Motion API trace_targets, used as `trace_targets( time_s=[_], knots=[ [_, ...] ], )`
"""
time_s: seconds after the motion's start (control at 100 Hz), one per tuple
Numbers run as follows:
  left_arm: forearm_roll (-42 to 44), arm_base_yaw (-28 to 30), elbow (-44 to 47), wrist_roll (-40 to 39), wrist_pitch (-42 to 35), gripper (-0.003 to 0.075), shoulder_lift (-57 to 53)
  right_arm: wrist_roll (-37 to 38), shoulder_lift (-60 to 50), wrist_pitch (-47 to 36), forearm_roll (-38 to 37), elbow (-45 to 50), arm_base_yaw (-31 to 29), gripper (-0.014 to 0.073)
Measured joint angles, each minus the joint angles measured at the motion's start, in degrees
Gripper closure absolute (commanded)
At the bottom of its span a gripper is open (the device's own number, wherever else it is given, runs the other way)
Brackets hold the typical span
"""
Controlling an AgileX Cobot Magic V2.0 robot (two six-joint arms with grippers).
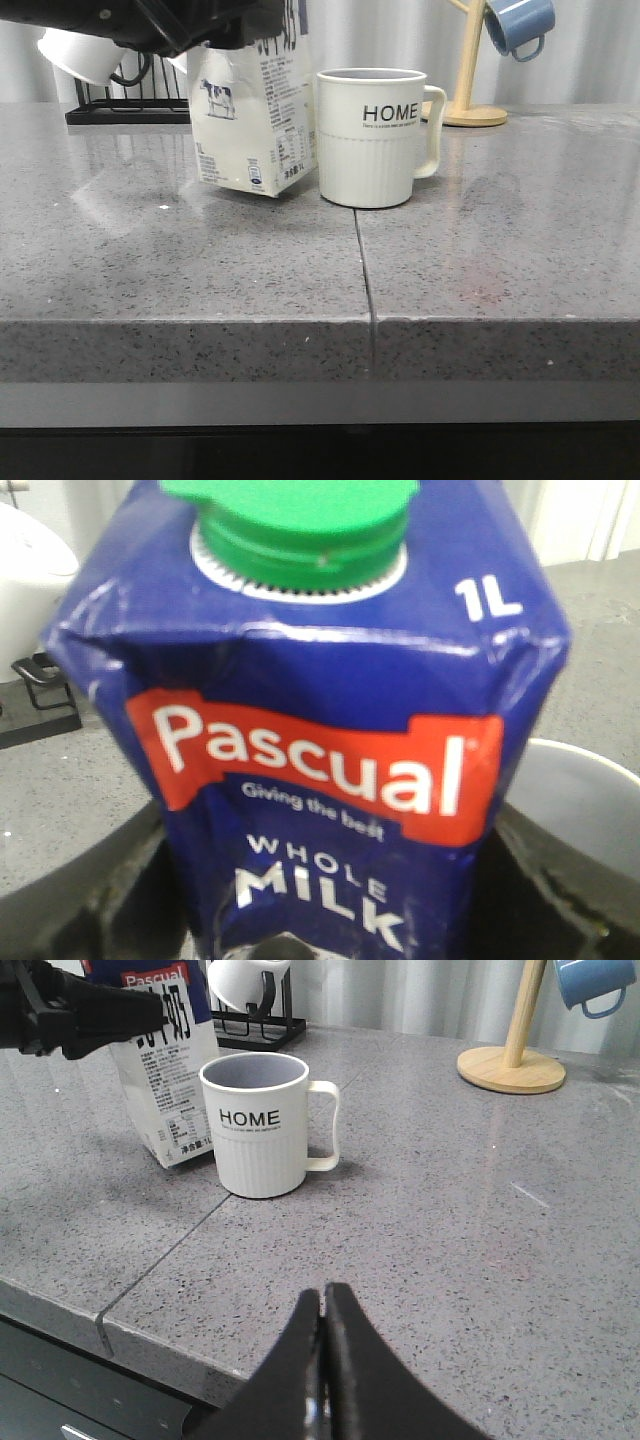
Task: Place milk next to cup
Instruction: 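Lift the carton and lower it beside the HOME mug, then open the left gripper and withdraw it upward from the carton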
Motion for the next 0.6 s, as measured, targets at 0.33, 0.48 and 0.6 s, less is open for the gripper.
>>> trace_targets(
  time_s=[0.33,0.48,0.6],
  knots=[
    [-1.4,-0.2,-0.1,0.0,-1.3,0.0198,1.2,0.0,0.0,0.0,0.0,0.0,0.0,0.0659],
    [-2.3,-0.2,-0.1,0.0,-1.3,0.0071,1.2,0.0,0.0,0.0,0.0,0.0,0.0,0.0659],
    [-2.8,-0.2,-0.1,0.0,-1.4,0.0072,1.2,0.0,0.0,0.0,0.0,0.0,0.0,0.0659]
  ],
)
